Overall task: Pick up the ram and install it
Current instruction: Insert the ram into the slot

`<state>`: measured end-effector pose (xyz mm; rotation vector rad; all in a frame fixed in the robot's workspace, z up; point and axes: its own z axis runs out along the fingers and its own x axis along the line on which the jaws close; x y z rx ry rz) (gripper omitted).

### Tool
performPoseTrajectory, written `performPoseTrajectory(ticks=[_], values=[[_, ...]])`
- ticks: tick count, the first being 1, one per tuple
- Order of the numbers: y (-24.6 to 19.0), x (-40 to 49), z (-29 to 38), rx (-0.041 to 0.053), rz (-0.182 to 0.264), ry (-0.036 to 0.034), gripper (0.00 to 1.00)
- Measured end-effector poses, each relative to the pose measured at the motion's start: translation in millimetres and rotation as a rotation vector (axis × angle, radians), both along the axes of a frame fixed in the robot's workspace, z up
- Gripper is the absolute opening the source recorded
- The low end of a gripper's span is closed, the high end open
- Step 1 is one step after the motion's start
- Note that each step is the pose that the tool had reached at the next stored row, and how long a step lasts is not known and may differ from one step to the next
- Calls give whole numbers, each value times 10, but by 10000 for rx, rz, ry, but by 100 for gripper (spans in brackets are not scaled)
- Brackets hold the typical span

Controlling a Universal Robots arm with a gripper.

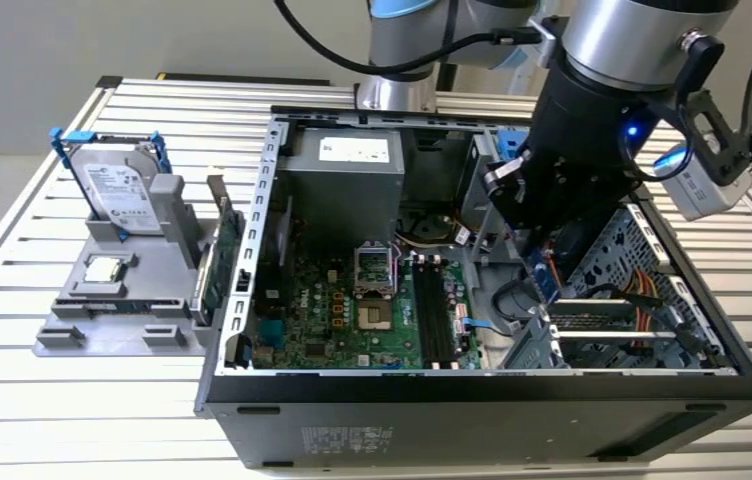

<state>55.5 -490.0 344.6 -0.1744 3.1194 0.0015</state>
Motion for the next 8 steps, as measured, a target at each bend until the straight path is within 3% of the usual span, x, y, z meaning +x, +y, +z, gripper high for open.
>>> performPoseTrajectory(ticks=[8], values=[[52, -9, -36, -2, -150, 0, 0]])
